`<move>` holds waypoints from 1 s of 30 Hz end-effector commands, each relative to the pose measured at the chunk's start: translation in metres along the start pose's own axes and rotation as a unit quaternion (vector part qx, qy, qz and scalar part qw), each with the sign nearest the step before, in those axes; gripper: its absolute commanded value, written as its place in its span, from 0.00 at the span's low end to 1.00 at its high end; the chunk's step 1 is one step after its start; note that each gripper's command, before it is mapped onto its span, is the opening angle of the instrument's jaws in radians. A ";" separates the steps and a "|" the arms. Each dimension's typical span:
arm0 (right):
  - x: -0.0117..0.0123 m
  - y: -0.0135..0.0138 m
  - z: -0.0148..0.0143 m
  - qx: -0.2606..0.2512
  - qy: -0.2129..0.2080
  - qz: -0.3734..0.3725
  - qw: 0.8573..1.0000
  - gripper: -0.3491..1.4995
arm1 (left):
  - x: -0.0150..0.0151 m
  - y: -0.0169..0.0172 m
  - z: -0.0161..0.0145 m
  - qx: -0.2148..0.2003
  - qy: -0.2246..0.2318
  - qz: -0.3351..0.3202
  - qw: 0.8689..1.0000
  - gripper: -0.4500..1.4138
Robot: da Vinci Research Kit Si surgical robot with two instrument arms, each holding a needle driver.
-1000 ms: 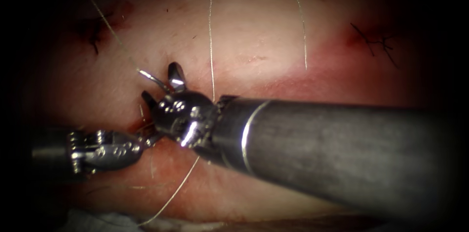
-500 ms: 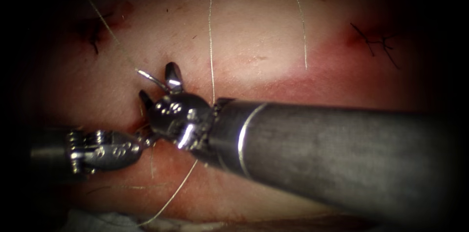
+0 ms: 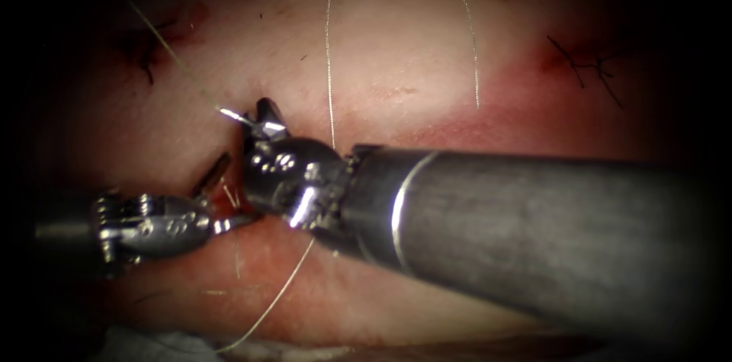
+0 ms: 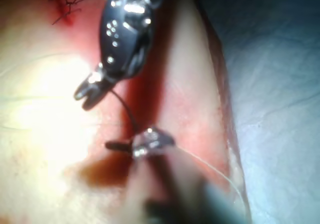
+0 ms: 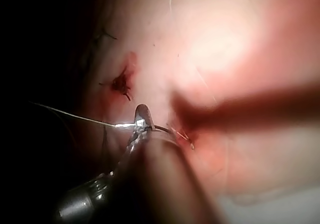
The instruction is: Wound Closure
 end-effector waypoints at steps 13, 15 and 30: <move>-0.0033 0.0059 -0.0025 0.172 0.171 -0.047 0.969 0.00 | 0.0020 -0.0028 -0.0073 -0.160 0.076 -0.121 0.977 0.82; -0.0045 0.0083 -0.0032 0.232 0.179 -0.025 0.956 0.00 | 0.0011 -0.0034 -0.0073 -0.177 0.083 -0.131 0.972 0.80; -0.0074 0.0120 -0.0014 0.444 0.256 -0.062 0.856 0.00 | -0.0021 -0.0009 -0.0026 -0.307 0.175 -0.151 0.923 0.49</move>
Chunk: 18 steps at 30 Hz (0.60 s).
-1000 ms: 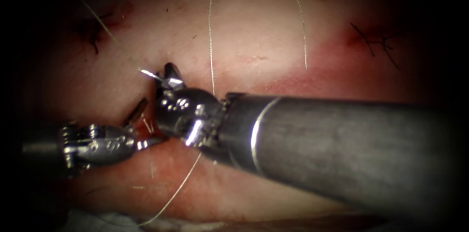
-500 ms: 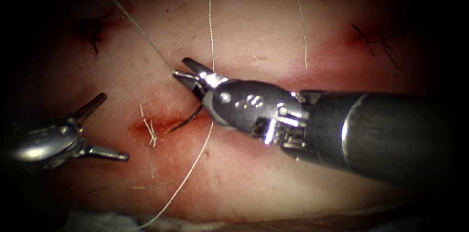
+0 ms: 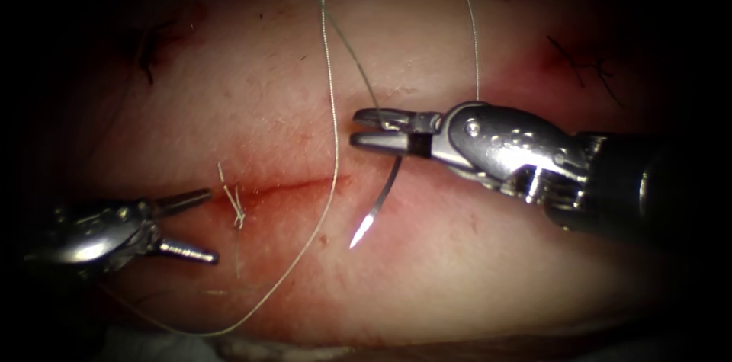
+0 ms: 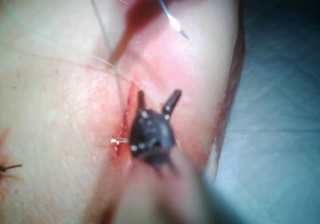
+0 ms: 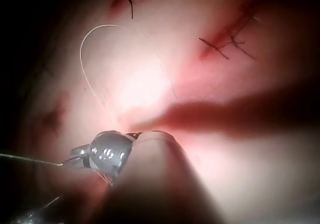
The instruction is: Wound Closure
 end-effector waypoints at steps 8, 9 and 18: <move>-0.0003 0.0002 0.0029 0.097 0.118 -0.055 0.987 0.00 | -0.0008 0.0012 0.0073 -0.027 0.059 -0.136 0.989 0.80; -0.0005 -0.0001 0.0032 0.101 0.121 -0.059 0.986 0.00 | -0.0006 0.0013 0.0079 -0.032 0.067 -0.152 0.986 0.83; -0.0026 -0.0029 0.0056 0.130 0.130 -0.097 0.978 0.00 | 0.0002 0.0018 0.0089 -0.056 0.091 -0.204 0.973 0.83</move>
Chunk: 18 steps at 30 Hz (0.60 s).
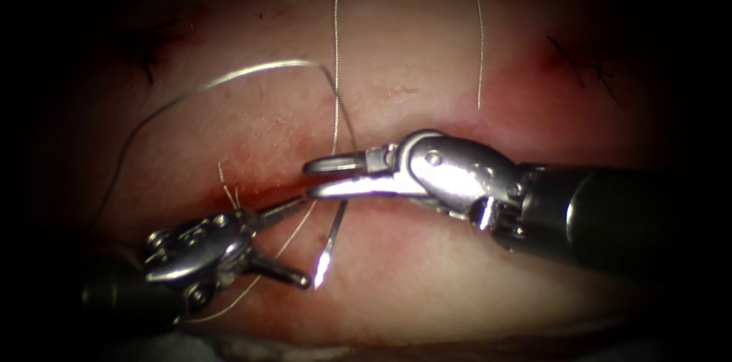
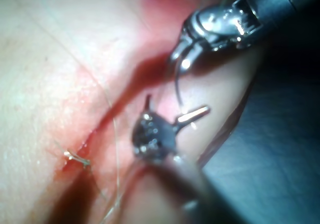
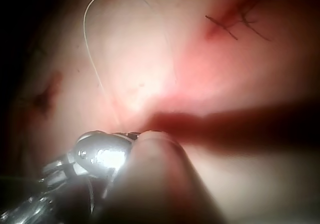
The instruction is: Wound Closure
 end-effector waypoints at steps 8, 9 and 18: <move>0.0003 -0.0008 0.0022 0.008 0.018 -0.032 0.999 0.00 | -0.0018 -0.0006 0.0012 0.002 0.001 -0.004 1.000 0.79; 0.0003 -0.0008 0.0025 0.010 0.020 -0.035 0.999 0.00 | -0.0019 -0.0007 0.0013 0.002 0.001 -0.004 1.000 0.79; 0.0007 -0.0017 0.0042 0.027 0.032 -0.054 0.998 0.00 | -0.0024 -0.0006 0.0012 -0.004 -0.005 -0.002 1.000 0.55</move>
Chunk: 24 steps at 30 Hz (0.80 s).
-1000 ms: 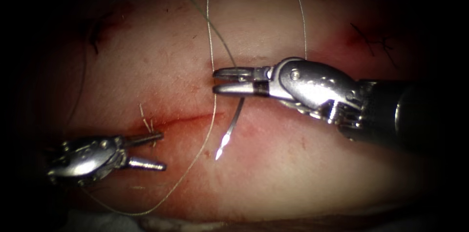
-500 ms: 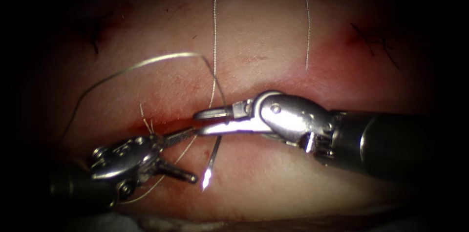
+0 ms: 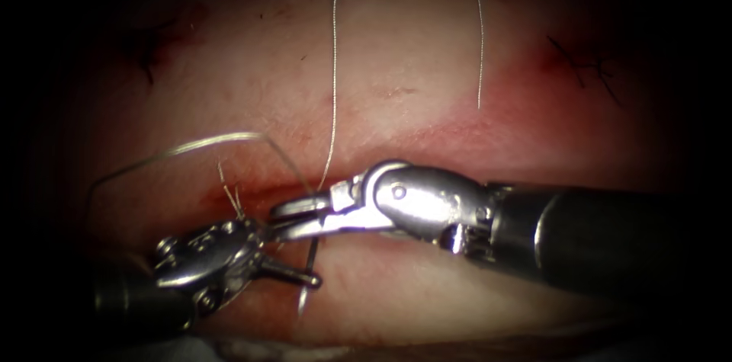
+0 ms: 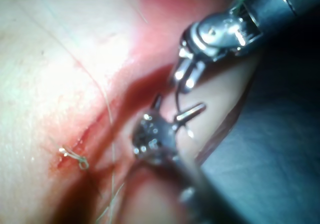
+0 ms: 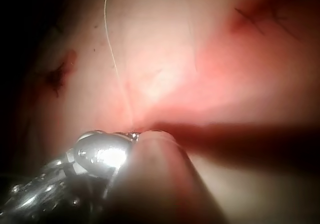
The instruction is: Wound Closure
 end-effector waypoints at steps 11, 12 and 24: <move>-0.0003 0.0000 0.0007 0.002 0.009 -0.009 1.000 0.00 | -0.0023 0.0002 -0.0001 -0.025 -0.055 -0.014 0.998 0.20; -0.0002 0.0000 0.0007 -0.004 0.005 -0.008 1.000 0.00 | -0.0021 0.0003 -0.0002 -0.030 -0.057 -0.024 0.998 0.17; 0.0019 0.0015 -0.0007 -0.199 -0.120 0.039 0.972 0.97 | -0.0002 0.0006 -0.0015 -0.025 -0.013 -0.056 0.998 0.09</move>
